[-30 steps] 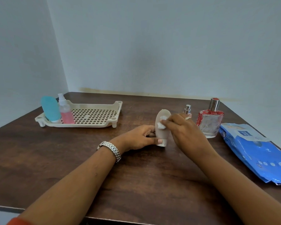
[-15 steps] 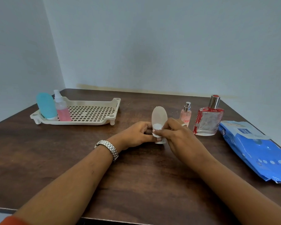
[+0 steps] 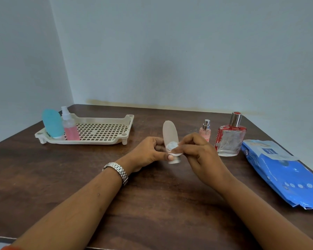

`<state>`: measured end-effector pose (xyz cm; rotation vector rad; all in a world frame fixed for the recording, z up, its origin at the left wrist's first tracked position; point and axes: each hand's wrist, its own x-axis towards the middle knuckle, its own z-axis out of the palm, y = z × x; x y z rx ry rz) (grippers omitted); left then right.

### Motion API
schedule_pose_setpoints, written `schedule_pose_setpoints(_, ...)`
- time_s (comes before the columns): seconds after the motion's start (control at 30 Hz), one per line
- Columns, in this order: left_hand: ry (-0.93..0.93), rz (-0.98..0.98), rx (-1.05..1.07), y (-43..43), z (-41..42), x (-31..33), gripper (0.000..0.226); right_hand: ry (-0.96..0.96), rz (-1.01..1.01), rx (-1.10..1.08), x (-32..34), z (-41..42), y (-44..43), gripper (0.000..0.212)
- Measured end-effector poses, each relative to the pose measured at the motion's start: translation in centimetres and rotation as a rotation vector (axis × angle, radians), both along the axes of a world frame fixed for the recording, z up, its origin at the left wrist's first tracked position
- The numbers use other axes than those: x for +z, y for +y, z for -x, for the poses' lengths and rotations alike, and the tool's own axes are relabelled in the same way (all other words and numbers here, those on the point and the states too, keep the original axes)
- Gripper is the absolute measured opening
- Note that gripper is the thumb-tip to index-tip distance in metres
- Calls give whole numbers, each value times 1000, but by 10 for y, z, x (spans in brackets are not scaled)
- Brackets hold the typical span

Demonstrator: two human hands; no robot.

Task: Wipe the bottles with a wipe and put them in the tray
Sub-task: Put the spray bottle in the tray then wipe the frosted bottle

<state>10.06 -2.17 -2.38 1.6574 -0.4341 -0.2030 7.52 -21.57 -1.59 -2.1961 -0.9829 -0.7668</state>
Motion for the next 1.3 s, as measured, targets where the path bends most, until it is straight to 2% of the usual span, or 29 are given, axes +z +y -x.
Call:
schedule_pose_setpoints(0.33,77,70,34,-1,0,3,47,70,-105,16,-1,-4,-2,29)
schedule_pose_setpoints(0.5,144,220,21,-7,1,4,29,101,-233,-32,2,-2,2,29)
schedule_pose_setpoints(0.57,158,294,44,-9,1,4,35,101,-166,-26,2,1,2,23)
schedule_pose_setpoints(0.67,123,351,78,-13,3,2,30,90,-70,-26,0,2,4,21)
schedule_pose_setpoints(0.77,106,417,95,-20,5,2,26,22,-166,-42,0,-1,7,14)
schedule_pose_setpoints(0.83,115,451,83,-26,8,3,31,32,-254,-64,2,-1,7,13)
schedule_pose_setpoints(0.93,124,511,80,-31,10,5,41,168,-396,-111,5,1,8,11)
schedule_pose_setpoints(1.0,126,547,88,-30,10,6,44,347,-544,-100,5,1,9,12)
schedule_pose_setpoints(1.17,103,542,83,-30,11,6,44,855,-1032,210,8,2,14,12)
schedule_pose_setpoints(1.3,81,536,72,-30,11,6,51,1015,-1126,225,11,2,14,16)
